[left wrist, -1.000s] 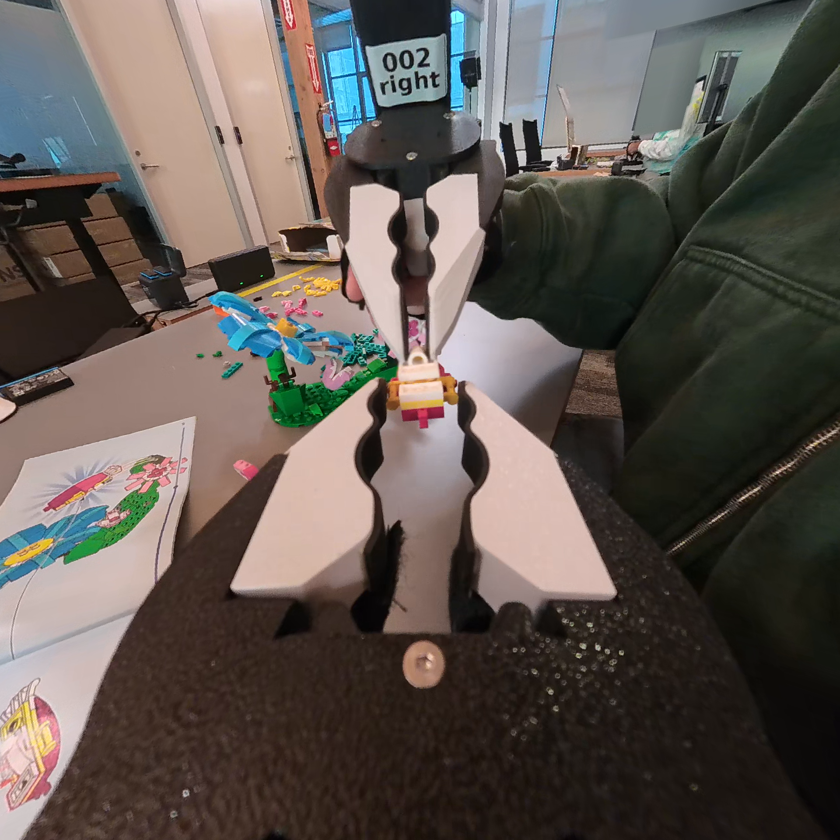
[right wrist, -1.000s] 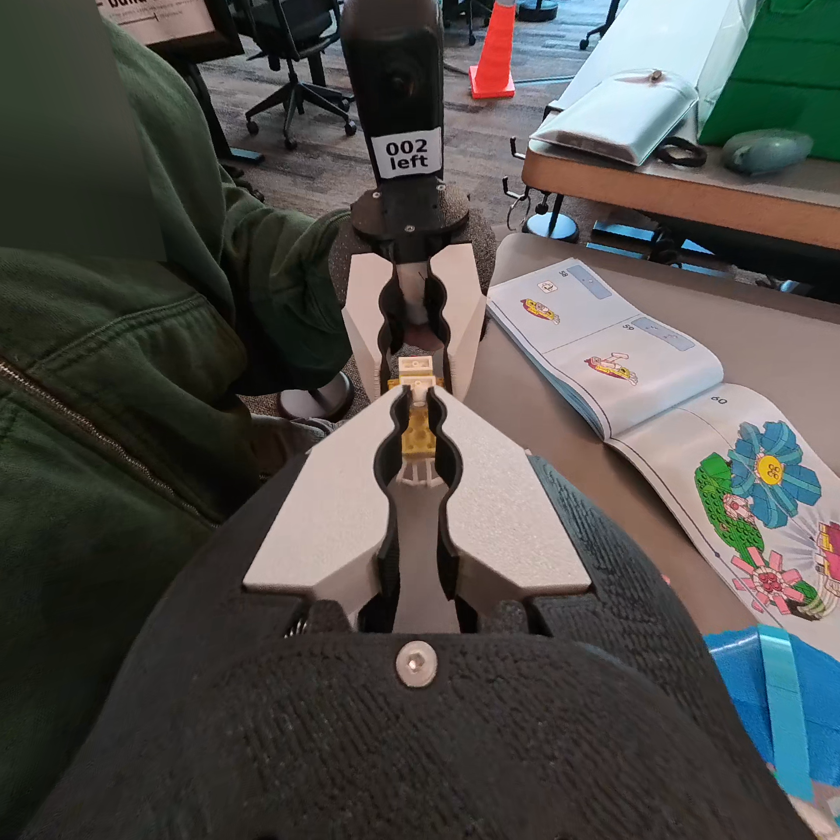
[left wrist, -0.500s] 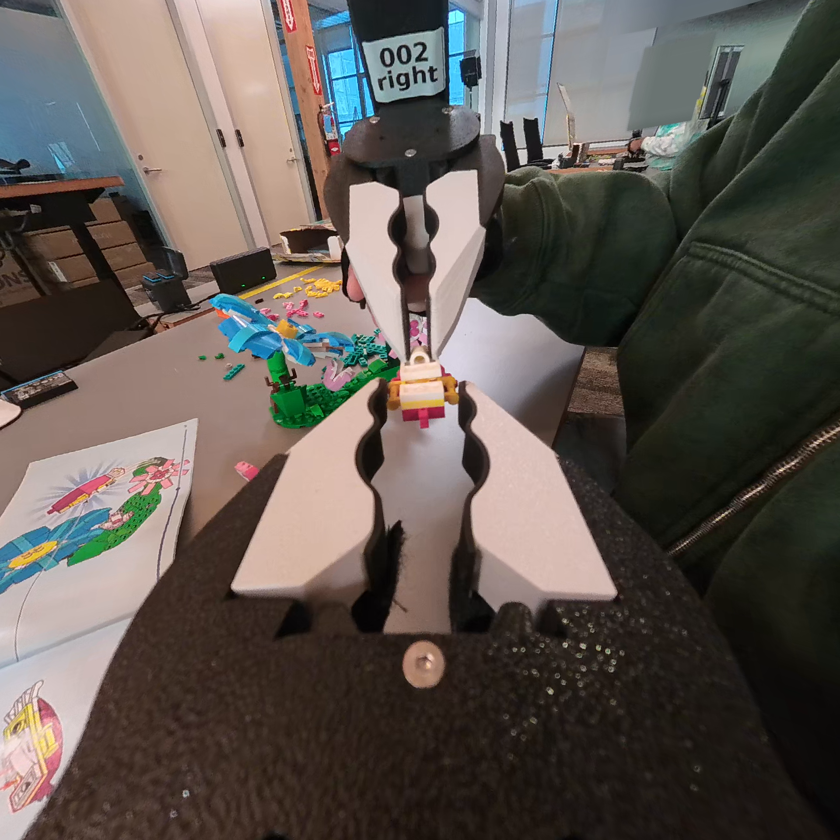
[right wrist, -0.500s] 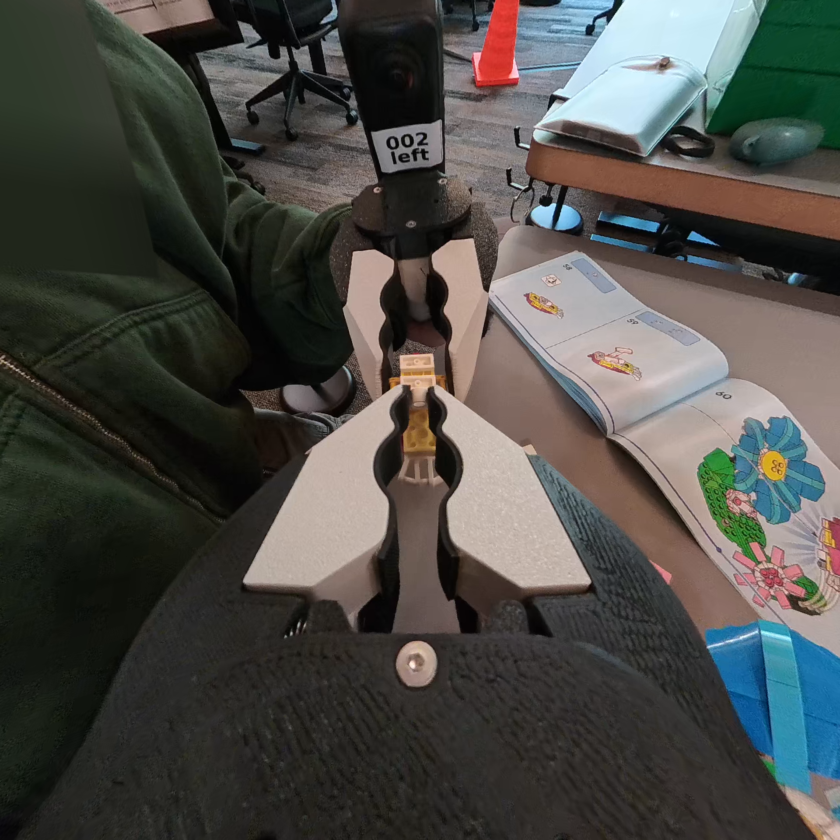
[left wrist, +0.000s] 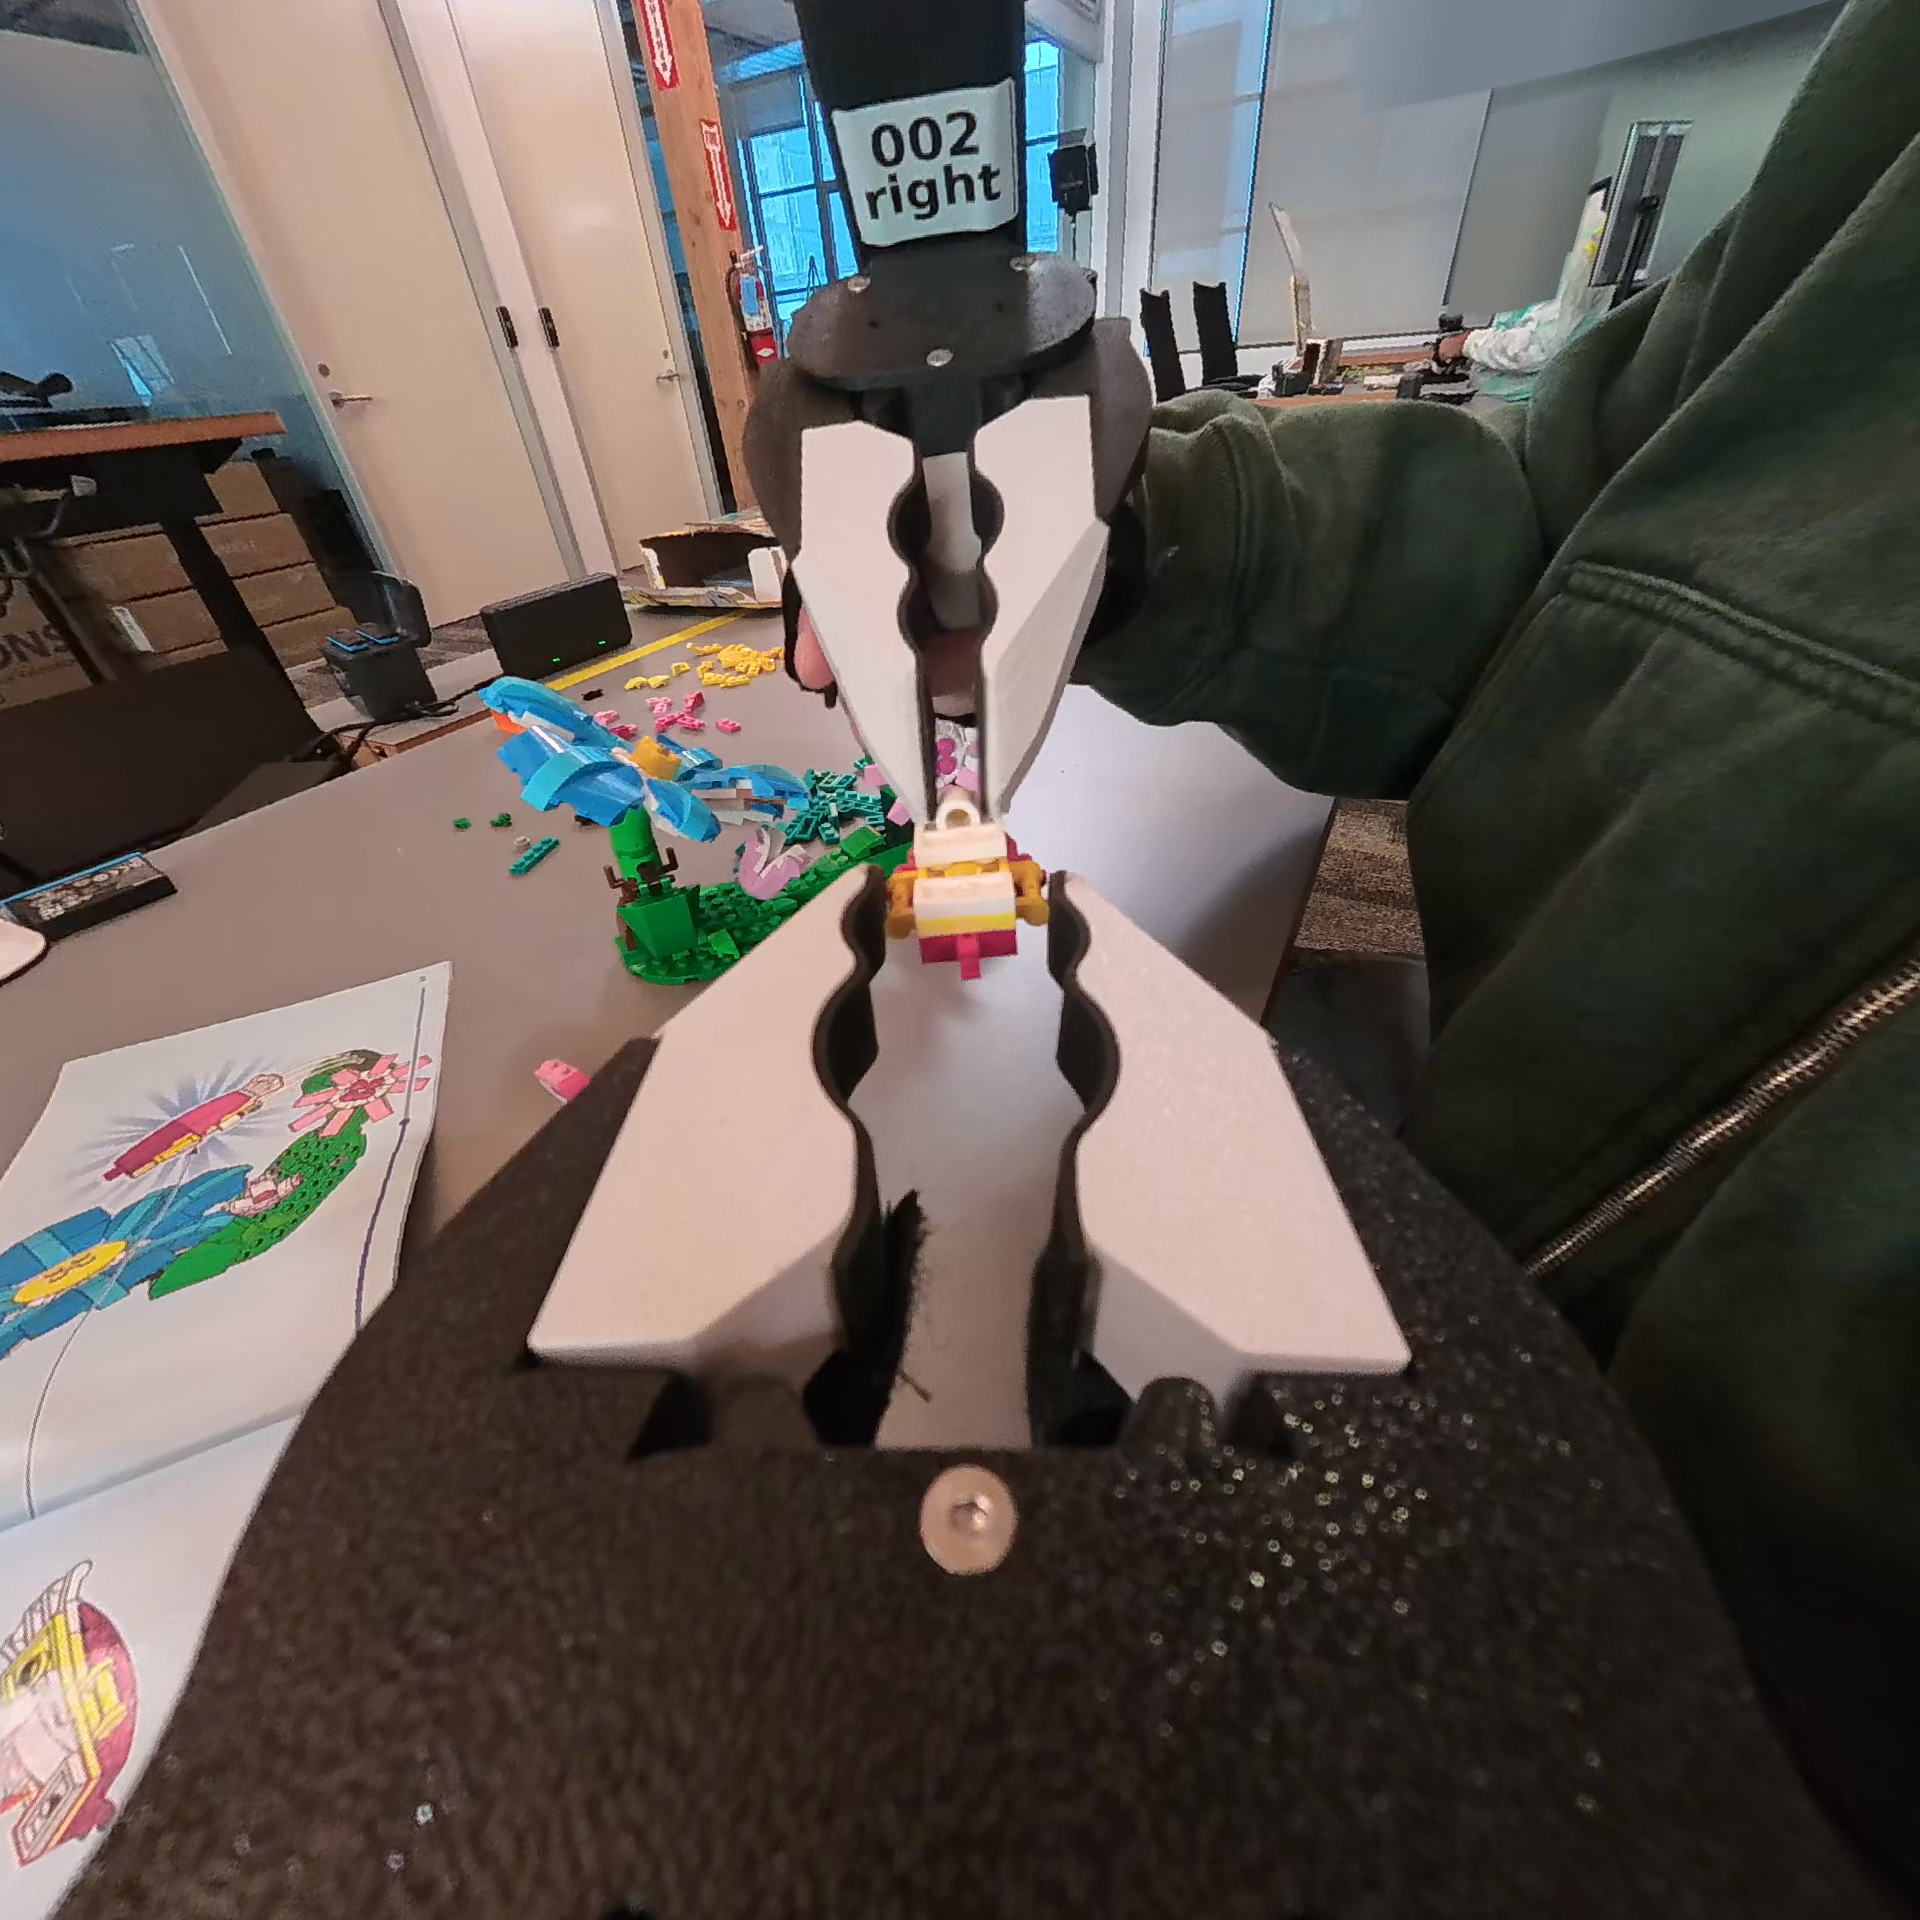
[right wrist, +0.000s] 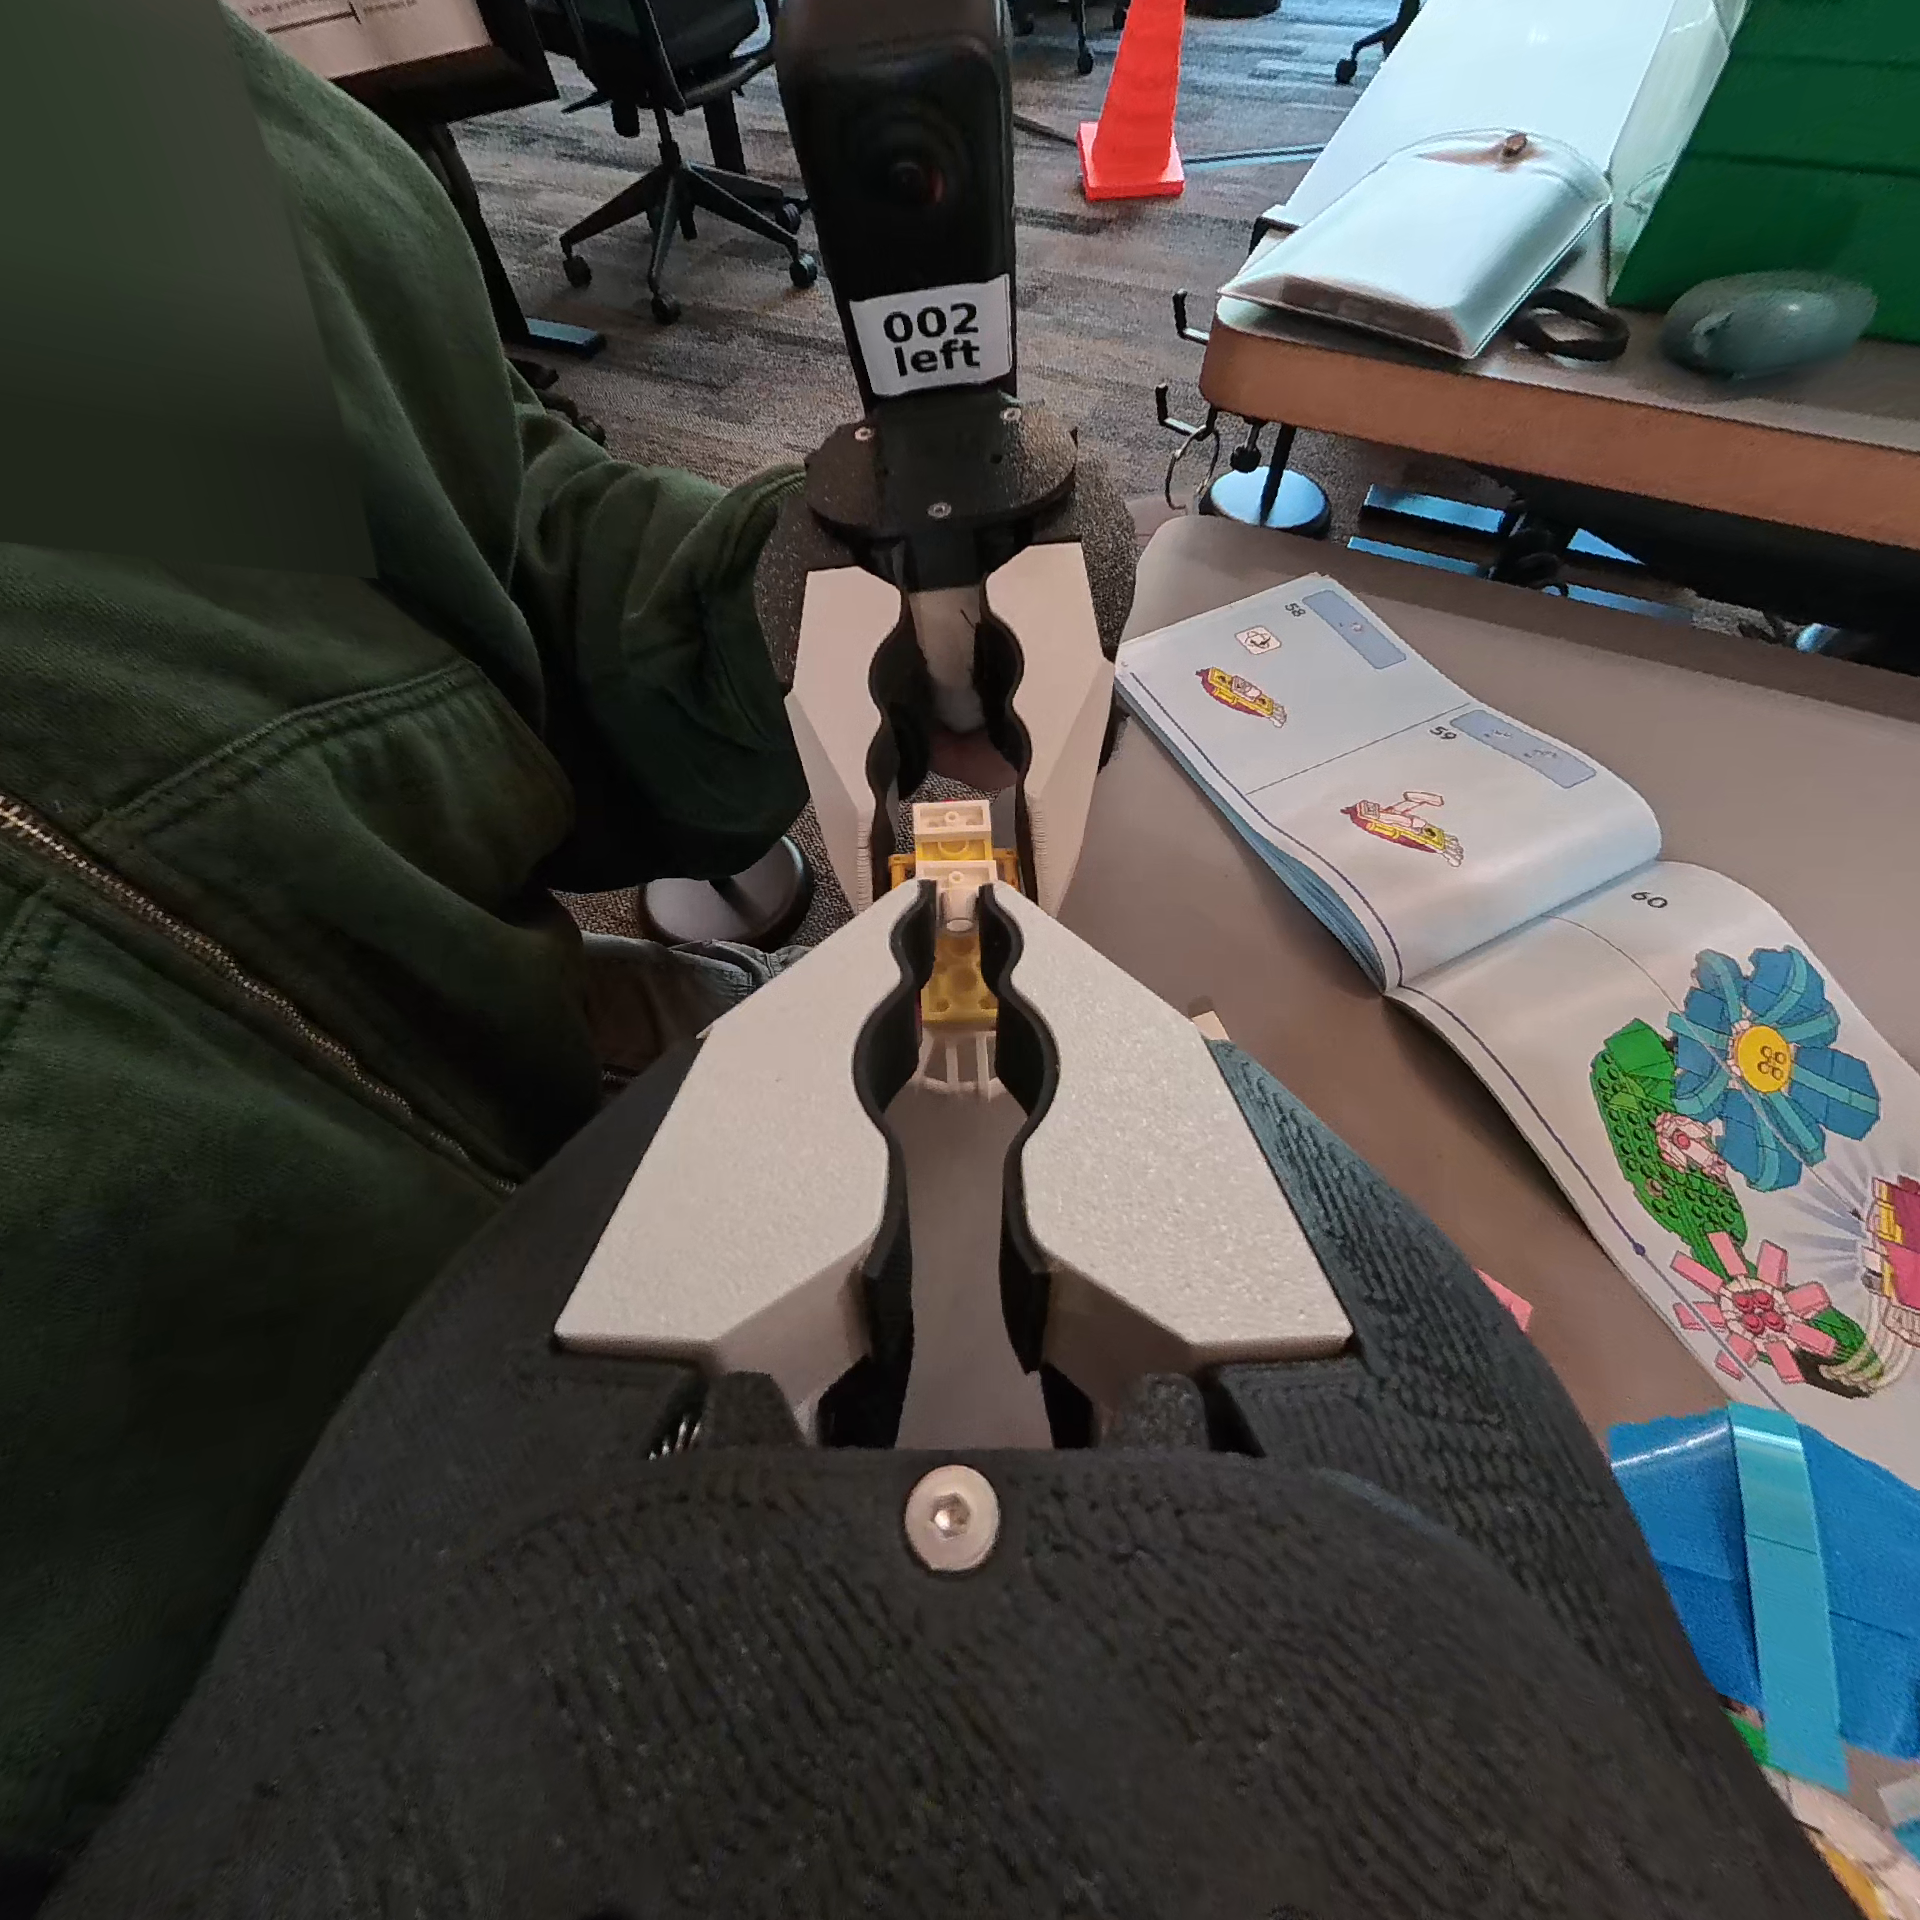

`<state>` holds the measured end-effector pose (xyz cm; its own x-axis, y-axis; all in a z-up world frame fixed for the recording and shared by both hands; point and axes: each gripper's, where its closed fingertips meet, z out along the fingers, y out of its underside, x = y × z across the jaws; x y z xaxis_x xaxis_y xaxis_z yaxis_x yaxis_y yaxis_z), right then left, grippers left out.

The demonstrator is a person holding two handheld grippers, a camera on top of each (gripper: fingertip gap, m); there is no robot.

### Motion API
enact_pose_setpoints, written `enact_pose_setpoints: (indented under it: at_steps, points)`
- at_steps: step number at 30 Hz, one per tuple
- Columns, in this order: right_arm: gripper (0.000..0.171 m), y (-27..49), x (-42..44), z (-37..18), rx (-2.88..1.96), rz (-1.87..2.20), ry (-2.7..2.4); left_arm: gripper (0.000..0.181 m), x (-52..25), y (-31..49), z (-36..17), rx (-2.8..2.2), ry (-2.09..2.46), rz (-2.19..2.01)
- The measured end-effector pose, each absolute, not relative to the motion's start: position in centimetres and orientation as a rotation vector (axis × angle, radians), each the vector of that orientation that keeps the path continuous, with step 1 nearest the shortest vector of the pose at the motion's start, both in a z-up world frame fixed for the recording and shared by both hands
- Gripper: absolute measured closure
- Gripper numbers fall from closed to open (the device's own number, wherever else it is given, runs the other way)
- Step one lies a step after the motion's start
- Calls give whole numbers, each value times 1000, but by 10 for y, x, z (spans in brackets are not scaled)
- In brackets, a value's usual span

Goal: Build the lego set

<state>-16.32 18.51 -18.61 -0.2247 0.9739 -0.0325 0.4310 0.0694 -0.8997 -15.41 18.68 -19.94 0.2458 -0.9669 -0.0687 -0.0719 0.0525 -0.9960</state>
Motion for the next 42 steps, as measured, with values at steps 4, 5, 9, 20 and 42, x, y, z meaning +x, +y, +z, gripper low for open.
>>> enact_pose_setpoints:
  at_steps: [4, 5, 9, 20, 42]
  points:
    - [159, 184, -163, -185, -1397, 1115, -1729, 152, -155, 188, -198, -1318, 1089, -950]
    - [156, 184, -163, -185, -1391, 1108, -1727, 152, -155, 188, -198, -1321, 1082, -951]
    - [139, 185, -163, -177, -1288, 1014, -1697, 152, -159, 196, -197, -1368, 1039, -928]
    - [123, 219, -182, -182, -727, -199, -1664, 152, -170, 217, -186, -1478, 835, -961]
    - [149, 221, -180, -197, -598, -445, -1783, 153, -161, 213, -195, -1539, 891, -944]
